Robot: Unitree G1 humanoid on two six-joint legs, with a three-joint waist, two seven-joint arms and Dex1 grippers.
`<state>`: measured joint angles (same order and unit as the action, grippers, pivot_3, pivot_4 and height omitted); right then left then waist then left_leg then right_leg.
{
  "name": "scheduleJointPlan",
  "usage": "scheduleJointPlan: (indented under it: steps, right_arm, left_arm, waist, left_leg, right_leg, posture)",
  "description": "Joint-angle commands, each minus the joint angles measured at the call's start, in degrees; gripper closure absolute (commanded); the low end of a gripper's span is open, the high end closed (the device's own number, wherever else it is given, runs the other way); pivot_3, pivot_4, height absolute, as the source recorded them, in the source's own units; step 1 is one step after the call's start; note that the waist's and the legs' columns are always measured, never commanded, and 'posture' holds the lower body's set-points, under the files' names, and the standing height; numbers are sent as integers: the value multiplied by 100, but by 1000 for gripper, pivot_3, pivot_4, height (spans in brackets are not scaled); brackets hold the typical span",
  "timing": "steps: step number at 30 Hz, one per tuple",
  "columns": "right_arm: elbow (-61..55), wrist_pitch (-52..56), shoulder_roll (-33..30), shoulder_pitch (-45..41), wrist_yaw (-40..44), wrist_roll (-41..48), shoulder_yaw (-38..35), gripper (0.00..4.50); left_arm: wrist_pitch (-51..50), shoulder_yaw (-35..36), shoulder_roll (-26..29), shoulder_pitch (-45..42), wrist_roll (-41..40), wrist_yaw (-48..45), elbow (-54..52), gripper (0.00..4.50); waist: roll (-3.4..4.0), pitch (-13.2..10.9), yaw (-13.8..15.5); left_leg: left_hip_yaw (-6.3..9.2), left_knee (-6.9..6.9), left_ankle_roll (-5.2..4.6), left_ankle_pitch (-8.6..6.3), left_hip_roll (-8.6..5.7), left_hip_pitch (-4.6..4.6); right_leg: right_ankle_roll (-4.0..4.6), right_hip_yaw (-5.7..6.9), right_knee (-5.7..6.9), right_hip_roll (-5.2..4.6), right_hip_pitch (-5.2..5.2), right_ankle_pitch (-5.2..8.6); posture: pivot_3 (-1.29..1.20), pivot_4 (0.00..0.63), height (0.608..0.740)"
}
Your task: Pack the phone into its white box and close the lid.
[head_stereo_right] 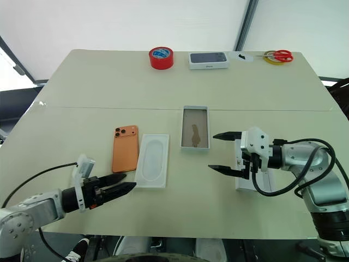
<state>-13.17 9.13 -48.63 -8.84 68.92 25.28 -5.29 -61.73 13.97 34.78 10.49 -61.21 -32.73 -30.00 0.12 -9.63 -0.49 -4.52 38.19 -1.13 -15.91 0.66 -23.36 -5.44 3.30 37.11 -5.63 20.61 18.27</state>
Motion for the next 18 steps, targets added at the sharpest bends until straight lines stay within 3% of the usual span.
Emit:
scheduleJointPlan:
  steps: [1,9,12,18]
  right_arm:
    - [100,-136,-10,-110,10,-44,-67,23]
    - [157,-276,-27,-109,-4,-158,-115,23]
    - [147,-298,-42,-87,-16,-176,-132,0]
    - [193,-342,-75,-130,-19,-198,-181,0]
  left_arm:
    - [-504,-227,6,24,-428,266,-6,0]
    - [-497,-260,-427,-112,-617,645,499,0]
    - [-513,-262,-503,-90,-693,757,523,794]
    - [-675,-205,-604,-123,-954,1080,821,4011]
  waist:
    - [1,0,-7]
    - [9,6,11]
    - [8,6,5]
    - [9,6,-1]
  left_leg:
    - [0,0,6,4,0,0]
    - [-1,2,6,4,-3,9]
    - [0,2,6,4,-3,11]
    - [0,1,6,4,-3,9]
  right_leg:
    - [0,0,0,0,0,0]
    - [1,0,-3,0,-13,0]
    - [1,0,-3,-1,-16,1]
    - [1,0,-6,0,-12,1]
  posture:
    - [0,150,730]
    - [0,150,730]
    - [0,150,730]
    - [0,150,730]
